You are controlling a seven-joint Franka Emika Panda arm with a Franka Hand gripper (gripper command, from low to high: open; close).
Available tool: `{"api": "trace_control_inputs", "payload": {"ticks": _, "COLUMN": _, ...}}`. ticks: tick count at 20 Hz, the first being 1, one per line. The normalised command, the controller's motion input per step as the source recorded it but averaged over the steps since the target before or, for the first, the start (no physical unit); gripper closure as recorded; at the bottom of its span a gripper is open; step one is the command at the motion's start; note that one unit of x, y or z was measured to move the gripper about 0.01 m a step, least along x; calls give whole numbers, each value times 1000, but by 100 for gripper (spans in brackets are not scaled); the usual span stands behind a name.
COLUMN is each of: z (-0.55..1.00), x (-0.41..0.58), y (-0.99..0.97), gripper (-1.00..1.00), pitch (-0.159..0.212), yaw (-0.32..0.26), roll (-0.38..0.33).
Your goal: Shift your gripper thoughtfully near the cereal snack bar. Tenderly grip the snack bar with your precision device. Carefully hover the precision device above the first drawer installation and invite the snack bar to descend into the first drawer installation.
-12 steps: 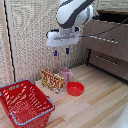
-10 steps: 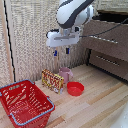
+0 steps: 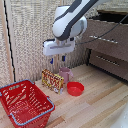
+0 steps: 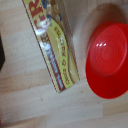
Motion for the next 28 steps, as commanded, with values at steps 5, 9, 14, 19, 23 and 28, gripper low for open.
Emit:
{"api": "trace_control_inputs", "payload": {"ticks": 5, "z": -391, "x": 290, "y": 235, "gripper": -100, "pitch": 20, "yaw": 44, "roll": -64}}
{"api": "trace_control_inputs", "payload": {"ticks": 9, "z": -467, "x": 240, "y": 181, "gripper": -100, "pitch": 37, "yaw": 62, "roll": -89}}
{"api": "trace_control_inputs", "payload": {"ticks": 14, "z": -305, "x": 146, "y": 308, "gripper": -100, "pitch": 64, "yaw": 38, "roll": -103}}
{"api": "trace_control_inputs", "payload": {"ticks": 19, "z": -74, "x": 9, "y": 234, "gripper": 100, "pitch": 65, "yaw": 39, "roll": -88}}
{"api": "trace_control_inputs", "payload": {"ticks": 23, "z": -59, "x": 0, "y": 229, "gripper": 100, "pitch": 35, "yaw": 42, "roll": -86}}
{"api": "trace_control_inputs", "payload": {"ticks": 28, "z": -42, "x": 28, "y": 189, "gripper": 100, "pitch": 51, "yaw": 35, "roll": -61}}
